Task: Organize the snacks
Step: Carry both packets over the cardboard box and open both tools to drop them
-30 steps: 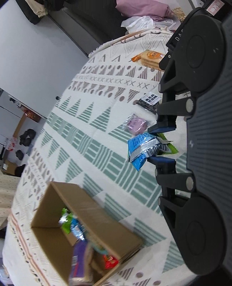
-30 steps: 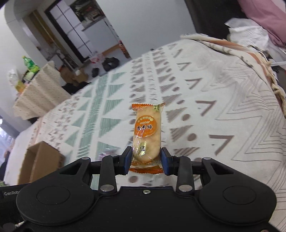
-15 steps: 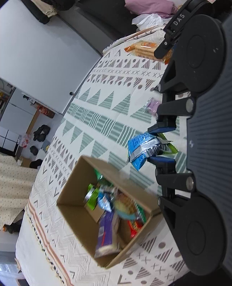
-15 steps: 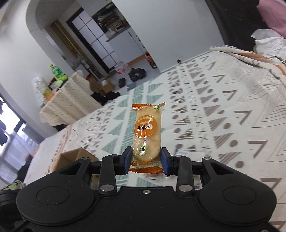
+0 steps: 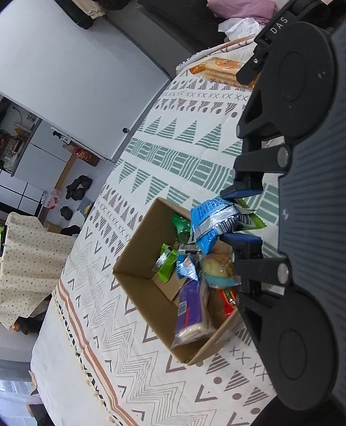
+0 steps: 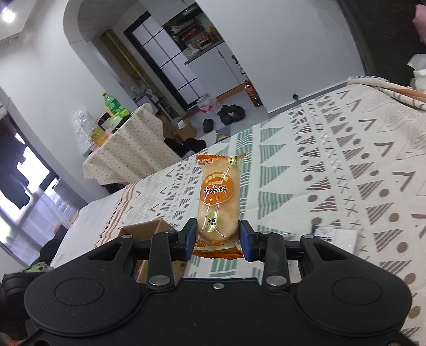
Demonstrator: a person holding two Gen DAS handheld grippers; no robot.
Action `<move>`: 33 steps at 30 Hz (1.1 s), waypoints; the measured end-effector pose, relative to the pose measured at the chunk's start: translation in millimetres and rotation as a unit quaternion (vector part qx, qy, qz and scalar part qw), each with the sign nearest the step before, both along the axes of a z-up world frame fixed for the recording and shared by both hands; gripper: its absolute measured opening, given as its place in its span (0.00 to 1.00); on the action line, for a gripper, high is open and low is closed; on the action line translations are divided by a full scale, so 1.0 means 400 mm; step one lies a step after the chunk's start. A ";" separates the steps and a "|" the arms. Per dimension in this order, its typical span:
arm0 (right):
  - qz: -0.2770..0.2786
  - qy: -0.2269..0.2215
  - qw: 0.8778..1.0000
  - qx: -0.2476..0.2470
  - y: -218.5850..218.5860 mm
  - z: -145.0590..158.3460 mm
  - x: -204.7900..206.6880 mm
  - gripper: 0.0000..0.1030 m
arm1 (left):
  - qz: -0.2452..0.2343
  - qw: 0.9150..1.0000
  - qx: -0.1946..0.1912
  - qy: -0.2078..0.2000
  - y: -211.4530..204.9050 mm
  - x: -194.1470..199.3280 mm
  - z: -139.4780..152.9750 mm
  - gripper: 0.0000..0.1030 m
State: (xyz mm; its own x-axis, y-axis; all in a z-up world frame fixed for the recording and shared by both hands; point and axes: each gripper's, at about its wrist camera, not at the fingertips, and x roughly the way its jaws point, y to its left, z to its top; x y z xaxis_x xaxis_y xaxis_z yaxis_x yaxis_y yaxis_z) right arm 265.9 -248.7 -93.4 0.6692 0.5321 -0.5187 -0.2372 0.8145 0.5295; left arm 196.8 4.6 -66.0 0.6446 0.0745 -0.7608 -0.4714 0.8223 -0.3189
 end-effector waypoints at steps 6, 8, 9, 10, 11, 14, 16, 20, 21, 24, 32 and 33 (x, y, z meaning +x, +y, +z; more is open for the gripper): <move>0.021 -0.010 1.000 0.000 0.071 0.001 -0.020 0.33 | 0.004 1.000 -0.012 -0.005 0.055 -0.008 -0.002 0.25; 0.026 -0.014 1.000 -0.003 0.098 0.003 -0.024 0.33 | 0.007 1.000 -0.017 -0.007 0.077 -0.012 -0.002 0.25; 0.029 -0.016 0.999 -0.004 0.112 0.005 -0.026 0.33 | 0.008 1.000 -0.020 -0.007 0.088 -0.013 -0.003 0.25; 0.032 -0.019 0.999 -0.006 0.126 0.008 -0.027 0.33 | 0.008 1.000 -0.023 -0.007 0.100 -0.013 -0.004 0.25; 0.034 -0.022 0.999 -0.007 0.138 0.011 -0.029 0.33 | 0.007 1.000 -0.026 -0.007 0.112 -0.012 -0.005 0.25; 0.035 -0.032 0.999 -0.012 0.176 0.016 -0.033 0.33 | 0.003 0.999 -0.032 -0.008 0.143 -0.009 -0.011 0.25; 0.034 -0.029 0.999 -0.003 0.195 0.015 -0.029 0.33 | 0.002 0.999 -0.037 -0.009 0.164 -0.004 -0.015 0.25; 0.039 -0.037 0.999 -0.006 0.240 0.026 -0.032 0.33 | 0.000 0.999 -0.044 -0.013 0.210 0.007 -0.017 0.25; 0.042 -0.039 0.998 -0.007 0.250 0.029 -0.031 0.33 | 0.001 0.999 -0.048 -0.014 0.224 0.011 -0.018 0.25; 0.052 -0.041 0.998 -0.010 0.283 0.029 -0.026 0.33 | 0.001 0.998 -0.054 -0.014 0.259 0.024 -0.024 0.25; 0.076 -0.021 0.996 -0.029 0.372 -0.010 -0.017 0.33 | -0.005 0.997 -0.081 -0.002 0.328 0.061 -0.067 0.26; 0.078 -0.021 0.996 -0.033 0.382 -0.012 -0.018 0.33 | -0.010 0.997 -0.083 -0.004 0.331 0.066 -0.070 0.27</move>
State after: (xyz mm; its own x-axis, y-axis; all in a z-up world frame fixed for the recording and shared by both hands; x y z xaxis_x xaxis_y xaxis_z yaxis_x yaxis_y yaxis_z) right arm 258.6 -95.9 -98.3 0.6029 0.5969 -0.5293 -0.3838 0.7986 0.4635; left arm 223.3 136.9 -93.9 0.6509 -0.0640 -0.7565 -0.4529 0.7670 -0.4546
